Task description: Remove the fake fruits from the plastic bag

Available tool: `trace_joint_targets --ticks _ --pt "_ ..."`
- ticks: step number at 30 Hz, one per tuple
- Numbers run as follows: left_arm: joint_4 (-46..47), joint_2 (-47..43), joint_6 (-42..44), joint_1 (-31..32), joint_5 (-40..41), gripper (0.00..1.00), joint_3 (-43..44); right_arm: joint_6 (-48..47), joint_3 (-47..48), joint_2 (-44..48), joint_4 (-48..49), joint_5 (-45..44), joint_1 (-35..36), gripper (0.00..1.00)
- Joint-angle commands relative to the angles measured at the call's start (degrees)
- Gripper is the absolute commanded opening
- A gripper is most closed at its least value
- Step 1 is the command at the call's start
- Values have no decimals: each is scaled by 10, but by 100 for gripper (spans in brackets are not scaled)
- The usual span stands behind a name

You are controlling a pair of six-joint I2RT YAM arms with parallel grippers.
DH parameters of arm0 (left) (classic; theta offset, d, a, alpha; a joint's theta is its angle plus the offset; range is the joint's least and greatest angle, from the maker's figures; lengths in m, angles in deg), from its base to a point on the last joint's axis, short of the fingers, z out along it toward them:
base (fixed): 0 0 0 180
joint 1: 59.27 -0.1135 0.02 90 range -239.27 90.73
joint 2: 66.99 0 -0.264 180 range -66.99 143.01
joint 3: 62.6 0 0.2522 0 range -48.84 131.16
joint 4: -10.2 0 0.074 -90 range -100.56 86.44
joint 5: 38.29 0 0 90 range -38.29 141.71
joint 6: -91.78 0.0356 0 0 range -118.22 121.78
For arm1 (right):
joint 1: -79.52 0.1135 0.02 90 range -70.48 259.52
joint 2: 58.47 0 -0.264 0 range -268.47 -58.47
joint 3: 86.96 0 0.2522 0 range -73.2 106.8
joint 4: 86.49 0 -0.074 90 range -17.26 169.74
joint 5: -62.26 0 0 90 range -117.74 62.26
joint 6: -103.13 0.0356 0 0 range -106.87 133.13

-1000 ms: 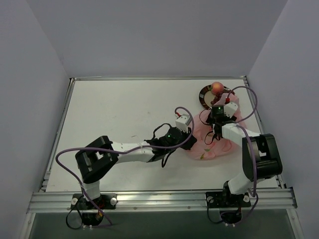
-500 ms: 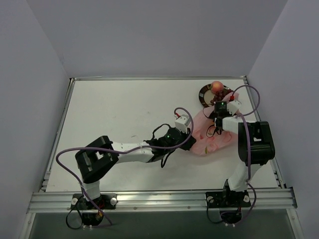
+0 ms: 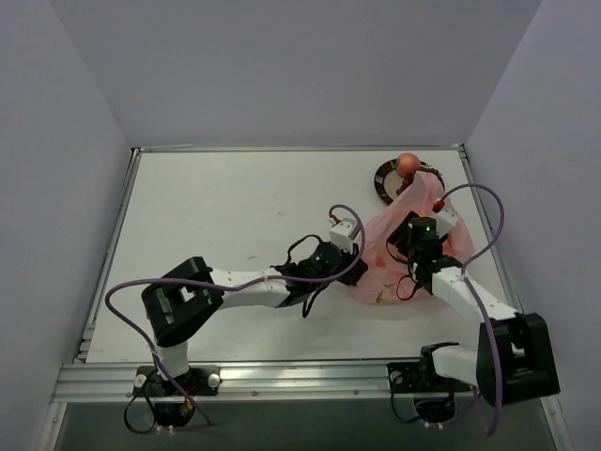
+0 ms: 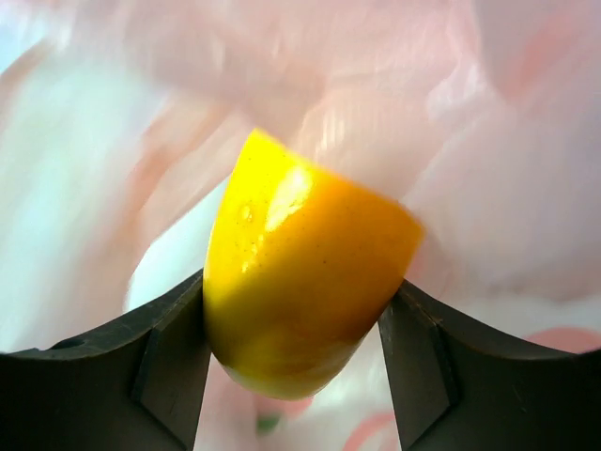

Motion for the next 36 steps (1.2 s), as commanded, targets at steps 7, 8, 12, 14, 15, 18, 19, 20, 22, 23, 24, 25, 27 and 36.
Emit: trace_joint_targets --ticks 7,8,12,14,15,18,19,20,22,23,24,25,27,36 --pt "-30 -44 28 -3 29 2 29 71 -99 266 -151 117 53 26" --pt "-35 -45 29 -3 31 2 30 72 -97 280 -167 136 55 25" --pt "-53 -47 37 -8 39 2 38 73 -72 331 -227 196 58 23" --pt "-59 -45 36 -13 38 2 43 74 -59 353 -242 227 59 23" --pt "-62 -45 36 -15 35 2 45 75 -42 365 -247 252 60 22" --pt "-66 -45 36 -17 34 2 45 73 1 380 -269 279 62 22" --pt "-65 -46 36 -17 34 2 43 69 13 381 -272 290 61 22" --pt "-65 -47 36 -17 33 2 42 68 24 380 -272 303 61 22" --pt "-64 -50 34 -17 31 2 37 69 56 367 -270 342 62 21" --pt "-62 -53 33 -17 33 2 30 68 66 363 -270 350 61 21" --pt "-61 -56 33 -17 34 2 26 68 78 359 -269 353 61 21" --pt "-62 -57 33 -17 36 2 23 65 102 352 -267 357 62 21" --pt "-64 -62 36 -18 39 2 14 57 130 335 -261 358 61 21" --pt "-78 -116 53 -20 84 2 -68 -87 312 114 -221 207 37 19"
